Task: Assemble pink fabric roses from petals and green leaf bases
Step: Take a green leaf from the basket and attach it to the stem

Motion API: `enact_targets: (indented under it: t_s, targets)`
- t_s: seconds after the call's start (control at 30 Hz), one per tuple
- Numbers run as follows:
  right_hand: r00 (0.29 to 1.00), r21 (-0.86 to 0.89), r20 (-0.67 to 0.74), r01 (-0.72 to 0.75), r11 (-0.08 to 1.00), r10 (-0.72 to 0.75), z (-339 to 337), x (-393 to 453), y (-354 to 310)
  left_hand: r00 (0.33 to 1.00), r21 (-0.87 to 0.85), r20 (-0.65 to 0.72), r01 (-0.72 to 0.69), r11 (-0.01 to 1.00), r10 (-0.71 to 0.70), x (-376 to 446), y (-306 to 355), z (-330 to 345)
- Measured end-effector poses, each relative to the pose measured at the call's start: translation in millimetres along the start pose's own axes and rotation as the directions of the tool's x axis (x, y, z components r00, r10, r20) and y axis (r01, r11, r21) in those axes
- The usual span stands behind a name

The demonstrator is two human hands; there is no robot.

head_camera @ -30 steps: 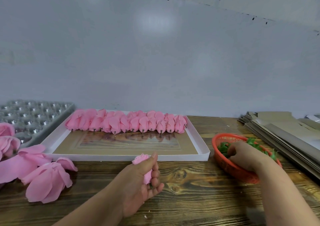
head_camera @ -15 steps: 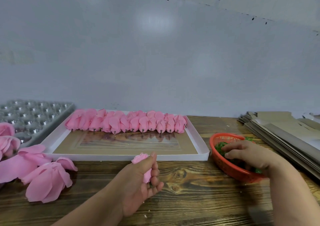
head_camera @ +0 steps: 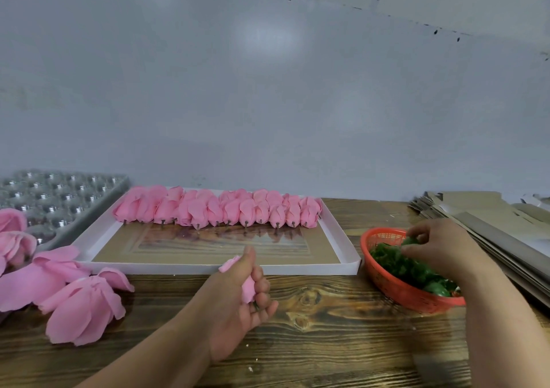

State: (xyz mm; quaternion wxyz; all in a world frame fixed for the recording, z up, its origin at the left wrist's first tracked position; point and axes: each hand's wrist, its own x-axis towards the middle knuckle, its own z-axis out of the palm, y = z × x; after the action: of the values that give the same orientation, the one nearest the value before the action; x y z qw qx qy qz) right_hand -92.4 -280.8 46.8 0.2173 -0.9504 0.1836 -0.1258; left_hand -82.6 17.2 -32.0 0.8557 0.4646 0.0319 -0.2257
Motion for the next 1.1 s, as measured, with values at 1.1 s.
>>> enact_targets:
  t_s: [1.1]
  targets:
    - [0.836,0.936,0.321,-0.209,0.283,-0.444,105.3,-107.2,-139.0,0.898,0.215,-0.102,-0.400,0.891,0.428,-5.4,12.2,-0.6]
